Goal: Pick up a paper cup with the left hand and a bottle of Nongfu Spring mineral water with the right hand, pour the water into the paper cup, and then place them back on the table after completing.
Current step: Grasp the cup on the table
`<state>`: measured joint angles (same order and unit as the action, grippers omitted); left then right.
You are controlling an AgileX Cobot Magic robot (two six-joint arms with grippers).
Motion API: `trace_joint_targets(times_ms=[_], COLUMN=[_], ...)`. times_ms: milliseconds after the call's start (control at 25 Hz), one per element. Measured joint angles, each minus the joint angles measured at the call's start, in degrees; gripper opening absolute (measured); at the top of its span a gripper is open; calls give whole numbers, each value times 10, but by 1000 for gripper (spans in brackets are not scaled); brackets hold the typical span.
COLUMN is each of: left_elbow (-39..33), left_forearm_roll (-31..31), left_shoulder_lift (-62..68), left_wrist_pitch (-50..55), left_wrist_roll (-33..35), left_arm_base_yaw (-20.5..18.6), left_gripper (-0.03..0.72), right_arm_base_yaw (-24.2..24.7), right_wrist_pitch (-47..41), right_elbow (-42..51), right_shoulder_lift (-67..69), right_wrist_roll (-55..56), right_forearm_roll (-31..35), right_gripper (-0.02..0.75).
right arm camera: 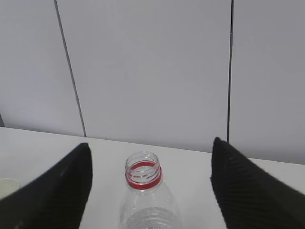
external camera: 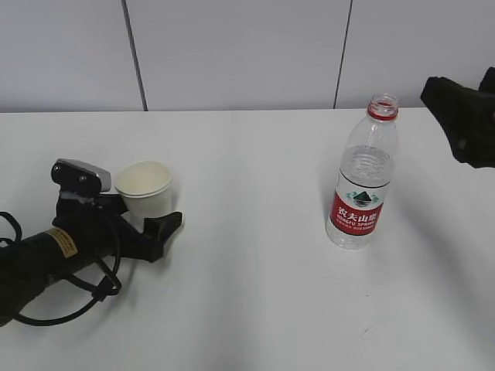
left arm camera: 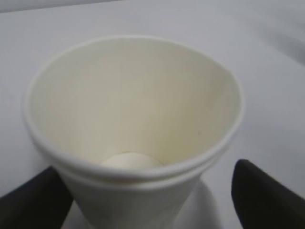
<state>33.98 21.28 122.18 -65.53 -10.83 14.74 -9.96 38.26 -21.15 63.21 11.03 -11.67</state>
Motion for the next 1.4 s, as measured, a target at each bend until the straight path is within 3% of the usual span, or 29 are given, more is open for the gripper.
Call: trace_joint_targets(times_ms=[240, 520, 800, 1200, 1400], left_elbow=[18, 20, 20, 20, 20], left_forearm_roll=[-51, -58, -60, -61, -61], left_shoulder_lift=[18, 19, 19, 19, 19], left_wrist_pitch=[0, 0, 0, 0, 0], left_wrist_roll=[0, 0, 0, 0, 0], left_arm_base_yaw=[6, 6, 6, 6, 6], left_gripper=[594, 552, 460, 455, 451], right_arm_base_yaw=[0, 0, 0, 0, 0], right_wrist_pitch=[0, 8, 112, 255, 266], right_elbow=[0, 2, 54, 85, 88], right_shoulder_lift=[0, 23, 83, 219, 299], right_wrist_roll=[0, -19, -21, -29, -30], right_forearm_roll=[0, 0, 9, 19, 22], right_gripper=[572, 572, 572, 572, 572])
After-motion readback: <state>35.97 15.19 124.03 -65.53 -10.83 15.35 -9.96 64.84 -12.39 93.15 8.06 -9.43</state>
